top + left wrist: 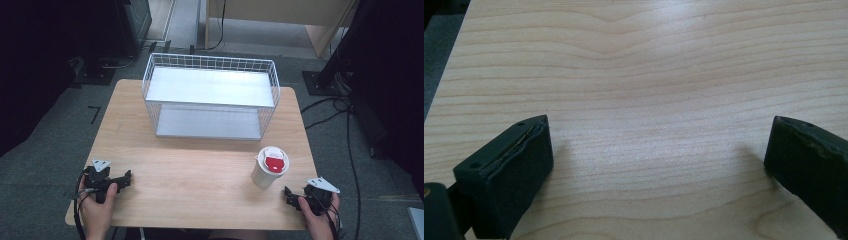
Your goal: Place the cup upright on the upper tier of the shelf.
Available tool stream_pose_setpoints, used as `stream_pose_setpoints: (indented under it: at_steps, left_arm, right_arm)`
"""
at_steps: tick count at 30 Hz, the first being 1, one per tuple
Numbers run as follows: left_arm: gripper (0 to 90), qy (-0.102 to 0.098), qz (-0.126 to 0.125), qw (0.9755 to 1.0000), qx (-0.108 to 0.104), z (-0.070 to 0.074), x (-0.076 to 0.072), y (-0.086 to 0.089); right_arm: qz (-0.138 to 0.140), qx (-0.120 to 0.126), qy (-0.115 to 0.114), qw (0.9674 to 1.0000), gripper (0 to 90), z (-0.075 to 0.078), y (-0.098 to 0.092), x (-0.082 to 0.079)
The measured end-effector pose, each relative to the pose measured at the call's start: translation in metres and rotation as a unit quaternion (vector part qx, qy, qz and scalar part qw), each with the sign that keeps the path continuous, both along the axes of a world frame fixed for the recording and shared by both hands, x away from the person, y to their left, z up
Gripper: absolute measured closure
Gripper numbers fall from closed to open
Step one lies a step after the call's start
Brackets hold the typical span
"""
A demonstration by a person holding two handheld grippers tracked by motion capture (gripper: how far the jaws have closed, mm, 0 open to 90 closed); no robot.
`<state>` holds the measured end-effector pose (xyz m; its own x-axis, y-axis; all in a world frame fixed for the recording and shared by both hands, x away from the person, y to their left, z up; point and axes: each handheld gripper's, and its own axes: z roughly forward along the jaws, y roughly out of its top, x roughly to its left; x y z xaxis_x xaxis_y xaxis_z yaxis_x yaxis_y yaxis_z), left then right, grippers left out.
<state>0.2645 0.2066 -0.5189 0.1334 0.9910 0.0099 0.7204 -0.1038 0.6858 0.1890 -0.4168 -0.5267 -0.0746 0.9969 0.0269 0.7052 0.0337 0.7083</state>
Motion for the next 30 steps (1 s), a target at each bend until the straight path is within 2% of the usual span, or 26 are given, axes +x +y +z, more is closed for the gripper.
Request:
stream_pose_setpoints:
  at_steps: [8,13,20,25,30]
  left_arm:
    - [0.0,0.0,0.0,1.0,0.0,0.0,0.0,0.0]
    - [0.0,0.0,0.0,1.0,0.0,0.0,0.0,0.0]
    - [0.0,0.0,0.002,1.0,0.0,0.0,0.0,-0.001]
    - [0.0,0.001,0.0,1.0,0.0,0.0,0.0,-0.001]
    - [0.0,0.001,0.0,1.0,0.0,0.0,0.0,-0.001]
  right_arm:
    - [-0.003,0.0,0.0,1.0,0.0,0.0,0.0,-0.001]
    - [0.006,0.004,0.007,1.0,0.0,0.001,0.001,-0.002]
    - [0.021,0.01,-0.003,0.9997,0.0,0.007,0.008,-0.006]
    - [0.044,0.013,-0.011,0.9989,0.0,0.012,0.017,-0.009]
    - [0.055,0.034,-0.02,0.9977,0.0,0.017,0.022,-0.011]
